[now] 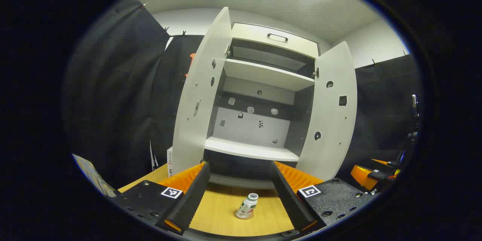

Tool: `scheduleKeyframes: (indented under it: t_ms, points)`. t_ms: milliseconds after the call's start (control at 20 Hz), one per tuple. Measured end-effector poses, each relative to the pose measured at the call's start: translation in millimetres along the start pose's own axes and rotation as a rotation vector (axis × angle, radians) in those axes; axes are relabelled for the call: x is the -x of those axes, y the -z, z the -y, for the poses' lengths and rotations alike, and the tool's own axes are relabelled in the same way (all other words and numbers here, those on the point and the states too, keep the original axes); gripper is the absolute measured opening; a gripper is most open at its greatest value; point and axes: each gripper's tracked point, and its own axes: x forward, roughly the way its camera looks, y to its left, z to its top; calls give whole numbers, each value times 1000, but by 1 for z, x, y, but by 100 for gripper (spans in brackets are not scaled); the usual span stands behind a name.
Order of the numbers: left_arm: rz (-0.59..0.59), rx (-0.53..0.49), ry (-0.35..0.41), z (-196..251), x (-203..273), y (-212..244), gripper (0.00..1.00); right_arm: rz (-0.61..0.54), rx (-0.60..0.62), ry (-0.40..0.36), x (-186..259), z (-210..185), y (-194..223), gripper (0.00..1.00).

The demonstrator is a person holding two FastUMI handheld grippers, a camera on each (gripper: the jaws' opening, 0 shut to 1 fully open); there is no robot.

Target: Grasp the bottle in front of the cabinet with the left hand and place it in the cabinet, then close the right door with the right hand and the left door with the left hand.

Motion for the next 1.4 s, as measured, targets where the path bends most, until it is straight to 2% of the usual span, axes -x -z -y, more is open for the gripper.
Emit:
scheduleKeyframes:
  t_ms: [350, 1400]
  points:
    - [1, -42, 9, 0, 1, -1, 97, -5, 1, 5, 1, 0, 0, 99]
    - [-41, -59, 32, -5, -17, 13, 96, -8, 30, 17, -12, -16, -5, 99]
